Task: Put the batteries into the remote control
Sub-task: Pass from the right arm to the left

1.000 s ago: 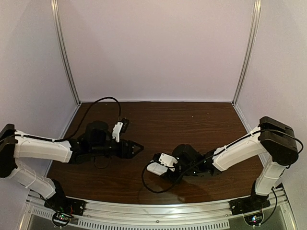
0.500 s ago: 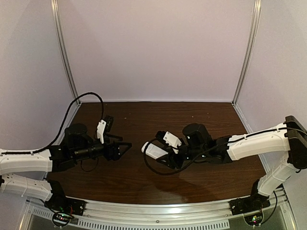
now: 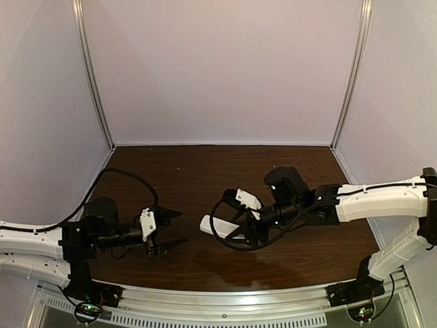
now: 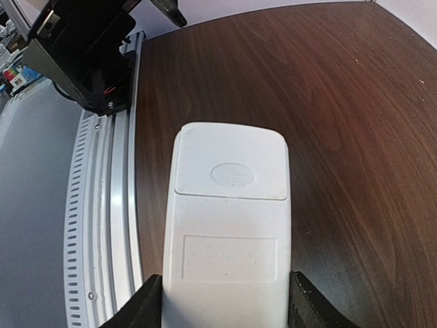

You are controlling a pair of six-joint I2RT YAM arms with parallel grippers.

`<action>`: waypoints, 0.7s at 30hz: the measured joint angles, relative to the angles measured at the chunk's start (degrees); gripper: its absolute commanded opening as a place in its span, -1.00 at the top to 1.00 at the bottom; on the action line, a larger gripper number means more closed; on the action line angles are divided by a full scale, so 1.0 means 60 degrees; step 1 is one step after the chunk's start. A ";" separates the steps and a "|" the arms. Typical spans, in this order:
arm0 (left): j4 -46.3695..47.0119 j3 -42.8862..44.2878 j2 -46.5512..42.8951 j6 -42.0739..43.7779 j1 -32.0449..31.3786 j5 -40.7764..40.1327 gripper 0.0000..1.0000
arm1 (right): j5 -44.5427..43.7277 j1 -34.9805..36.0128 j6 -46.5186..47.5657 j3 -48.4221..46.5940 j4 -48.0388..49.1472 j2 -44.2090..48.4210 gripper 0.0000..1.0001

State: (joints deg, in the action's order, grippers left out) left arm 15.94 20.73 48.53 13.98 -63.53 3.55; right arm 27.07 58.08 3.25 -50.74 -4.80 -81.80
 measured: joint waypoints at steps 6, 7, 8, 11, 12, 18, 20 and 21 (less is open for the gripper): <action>-0.0576 0.0532 0.0219 0.1963 -0.0576 -0.0433 -0.23 | 0.1118 0.0000 -0.0007 -0.0098 -0.0816 0.0029 0.46; -0.0678 0.0659 0.0277 0.2200 -0.0637 -0.0455 -0.21 | 0.1260 0.0000 -0.0011 -0.0098 -0.0892 0.0036 0.46; -0.0729 0.0765 0.0339 0.2390 -0.0688 -0.0463 -0.21 | 0.1424 0.0000 -0.0015 -0.0098 -0.0984 0.0058 0.46; -0.1118 0.1126 0.0539 0.2885 -0.0798 -0.0382 -0.18 | 0.1738 0.0000 -0.0036 -0.0098 -0.1078 0.0171 0.45; -0.1249 0.1213 0.0605 0.2998 -0.0812 -0.0342 -0.16 | 0.1800 0.0000 -0.0040 -0.0098 -0.1089 0.0208 0.45; -0.1956 0.1508 0.1042 0.3490 -0.0914 -0.0233 -0.14 | 0.2153 0.0000 -0.0040 -0.0098 -0.1202 0.0248 0.46; -0.2084 0.1512 0.1147 0.3595 -0.0933 -0.0189 -0.13 | 0.2244 0.0000 -0.0040 -0.0098 -0.1249 0.0248 0.46; -0.2146 0.1512 0.1202 0.3650 -0.0933 -0.0164 -0.14 | 0.2288 0.0000 -0.0044 -0.0098 -0.1249 0.0248 0.46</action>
State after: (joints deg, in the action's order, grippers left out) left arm 3.07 29.80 55.75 35.88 -69.12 2.57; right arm 40.80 58.08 2.98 -51.33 -12.29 -80.31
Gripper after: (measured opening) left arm 0.568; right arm 0.578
